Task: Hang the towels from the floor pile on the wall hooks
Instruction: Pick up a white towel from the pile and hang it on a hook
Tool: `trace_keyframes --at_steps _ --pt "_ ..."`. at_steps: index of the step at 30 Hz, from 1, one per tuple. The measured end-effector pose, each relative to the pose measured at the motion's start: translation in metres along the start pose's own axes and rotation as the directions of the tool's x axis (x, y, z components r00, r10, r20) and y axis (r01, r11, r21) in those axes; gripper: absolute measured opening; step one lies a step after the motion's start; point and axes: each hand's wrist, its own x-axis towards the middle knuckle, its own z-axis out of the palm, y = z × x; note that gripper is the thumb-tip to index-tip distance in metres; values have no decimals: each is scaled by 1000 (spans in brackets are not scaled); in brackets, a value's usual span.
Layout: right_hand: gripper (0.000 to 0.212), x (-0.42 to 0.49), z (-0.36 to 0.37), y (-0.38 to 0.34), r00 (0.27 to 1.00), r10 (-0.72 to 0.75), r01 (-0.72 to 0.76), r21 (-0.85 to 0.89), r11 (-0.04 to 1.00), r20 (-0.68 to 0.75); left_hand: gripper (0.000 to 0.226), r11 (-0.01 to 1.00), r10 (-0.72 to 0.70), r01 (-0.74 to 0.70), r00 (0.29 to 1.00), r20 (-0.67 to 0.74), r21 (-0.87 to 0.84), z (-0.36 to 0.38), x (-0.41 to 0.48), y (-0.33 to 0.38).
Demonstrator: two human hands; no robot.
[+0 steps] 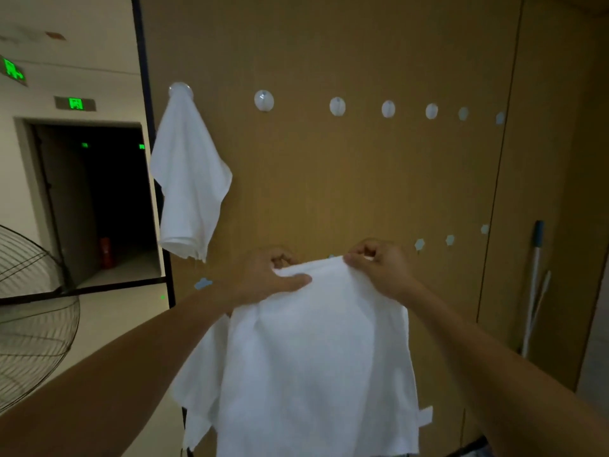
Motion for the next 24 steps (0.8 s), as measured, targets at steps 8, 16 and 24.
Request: trace_keyframes --at_steps 8,16,24 --pt "16 97 44 -1 993 -113 110 -93 990 -24 34 988 -25 10 996 -91 -155 -36 95 -33" --pt "39 214 61 -31 982 -187 189 88 978 -34 24 980 -43 -64 858 -512 -189 -75 180 -37" --pt "32 341 69 -72 929 -214 302 283 911 -304 34 991 133 -90 643 -754 97 -134 275 -2"
